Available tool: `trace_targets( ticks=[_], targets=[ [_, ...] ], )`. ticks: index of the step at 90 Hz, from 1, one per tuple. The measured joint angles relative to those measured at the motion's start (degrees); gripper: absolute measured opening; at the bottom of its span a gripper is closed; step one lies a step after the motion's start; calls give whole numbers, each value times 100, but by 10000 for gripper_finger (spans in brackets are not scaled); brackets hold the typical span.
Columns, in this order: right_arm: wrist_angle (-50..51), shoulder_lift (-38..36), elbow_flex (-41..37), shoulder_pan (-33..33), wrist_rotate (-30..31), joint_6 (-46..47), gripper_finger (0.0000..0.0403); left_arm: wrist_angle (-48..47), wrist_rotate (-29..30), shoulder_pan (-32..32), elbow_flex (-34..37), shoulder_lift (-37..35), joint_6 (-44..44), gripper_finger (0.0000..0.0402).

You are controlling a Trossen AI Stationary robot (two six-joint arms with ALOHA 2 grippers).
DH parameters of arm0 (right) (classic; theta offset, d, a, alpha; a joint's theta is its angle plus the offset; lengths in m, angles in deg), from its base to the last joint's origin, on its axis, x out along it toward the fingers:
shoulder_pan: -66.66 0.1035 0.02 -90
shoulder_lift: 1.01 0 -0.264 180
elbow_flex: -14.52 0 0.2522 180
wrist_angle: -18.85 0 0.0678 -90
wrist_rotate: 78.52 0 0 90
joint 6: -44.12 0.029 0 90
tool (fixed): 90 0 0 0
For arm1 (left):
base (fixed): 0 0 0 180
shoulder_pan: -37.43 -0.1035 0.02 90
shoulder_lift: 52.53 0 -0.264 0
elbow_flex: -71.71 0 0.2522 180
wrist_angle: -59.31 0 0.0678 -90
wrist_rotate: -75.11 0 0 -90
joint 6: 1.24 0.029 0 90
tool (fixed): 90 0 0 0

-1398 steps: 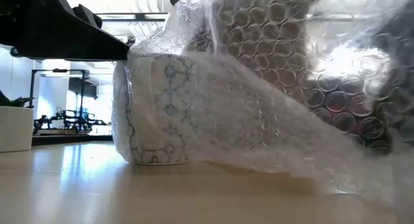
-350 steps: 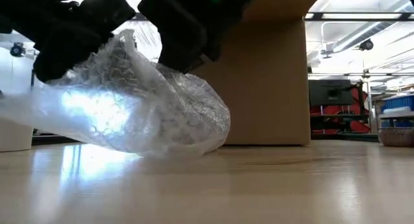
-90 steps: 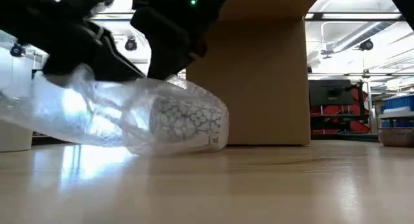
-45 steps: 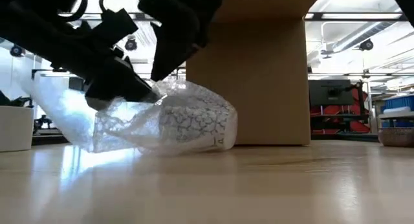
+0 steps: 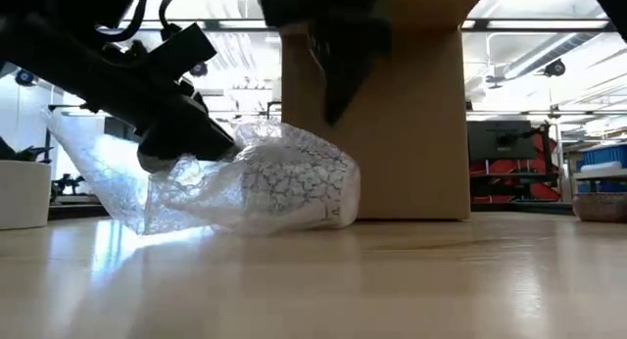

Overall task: Wrap mug
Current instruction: Wrap the blue patterned mug with the bubble wrap

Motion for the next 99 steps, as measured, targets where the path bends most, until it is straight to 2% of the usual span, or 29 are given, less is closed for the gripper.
trace_targets(
  ticks=[25,39,51,63,80,99],
  targets=[
    [-960,-26,-1072,-78,-16,-325,120,-25,-34,-50,2,33,9,77],
    [-1566,-35,-1162,41,-276,-401,103,-34,-346,-137,5,79,194,76],
    [-1705,-15,-1064,163,-427,-509,93,-32,-499,-176,1,51,602,75],
    [-1271,26,-717,264,-392,-647,85,13,-667,-190,-22,-50,1041,75],
    [-216,15,-160,280,453,-906,67,34,-1032,-190,-35,-136,1427,75],
    [-681,95,-507,-145,583,-1280,47,64,-1047,-192,-35,-136,1466,75]
  ],
)
